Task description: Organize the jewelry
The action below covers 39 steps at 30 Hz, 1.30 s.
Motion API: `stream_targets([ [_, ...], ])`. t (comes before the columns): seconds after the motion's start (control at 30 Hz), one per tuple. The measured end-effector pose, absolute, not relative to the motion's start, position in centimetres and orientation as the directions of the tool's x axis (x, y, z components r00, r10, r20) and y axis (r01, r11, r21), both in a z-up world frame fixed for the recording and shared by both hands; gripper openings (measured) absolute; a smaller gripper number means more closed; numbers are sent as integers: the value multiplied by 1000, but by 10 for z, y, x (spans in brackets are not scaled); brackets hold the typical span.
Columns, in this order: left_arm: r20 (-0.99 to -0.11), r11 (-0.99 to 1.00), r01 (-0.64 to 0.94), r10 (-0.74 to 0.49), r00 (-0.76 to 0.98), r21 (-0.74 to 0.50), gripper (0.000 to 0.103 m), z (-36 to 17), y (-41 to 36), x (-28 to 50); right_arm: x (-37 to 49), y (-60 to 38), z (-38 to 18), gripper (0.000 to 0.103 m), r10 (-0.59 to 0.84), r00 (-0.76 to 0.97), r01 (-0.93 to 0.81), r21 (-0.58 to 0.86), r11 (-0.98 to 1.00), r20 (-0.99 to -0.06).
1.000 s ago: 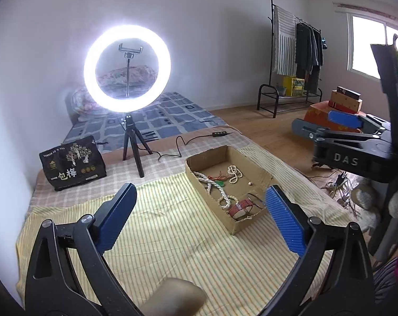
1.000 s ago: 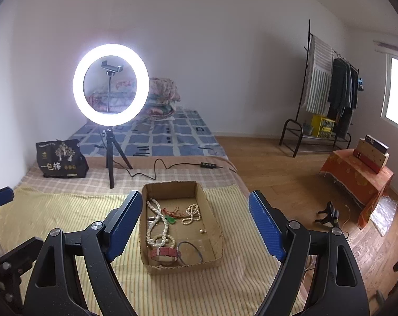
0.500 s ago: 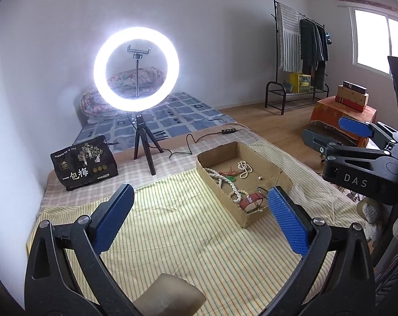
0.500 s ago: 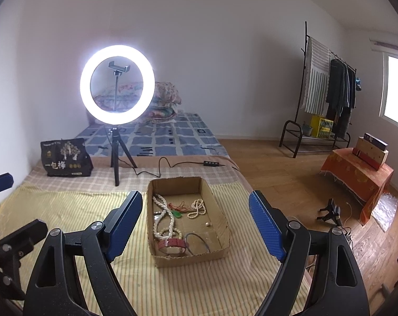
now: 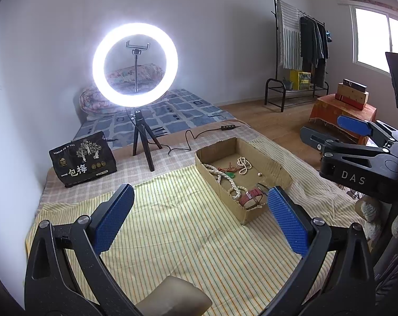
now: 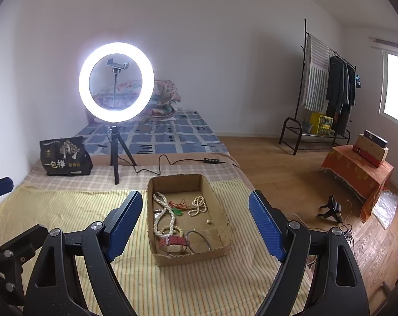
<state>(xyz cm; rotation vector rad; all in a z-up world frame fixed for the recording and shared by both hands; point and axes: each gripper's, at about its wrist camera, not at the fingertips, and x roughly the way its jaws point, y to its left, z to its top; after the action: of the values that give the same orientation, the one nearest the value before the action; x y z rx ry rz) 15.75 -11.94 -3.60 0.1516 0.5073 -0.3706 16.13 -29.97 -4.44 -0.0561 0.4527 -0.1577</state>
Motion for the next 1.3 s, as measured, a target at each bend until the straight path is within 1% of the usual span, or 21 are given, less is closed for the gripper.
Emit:
stream_targets([
  [1.3, -498, 920, 388, -313, 809, 52, 103, -33, -123, 156, 162, -303, -46, 83, -167, 884, 142, -89, 986, -436],
])
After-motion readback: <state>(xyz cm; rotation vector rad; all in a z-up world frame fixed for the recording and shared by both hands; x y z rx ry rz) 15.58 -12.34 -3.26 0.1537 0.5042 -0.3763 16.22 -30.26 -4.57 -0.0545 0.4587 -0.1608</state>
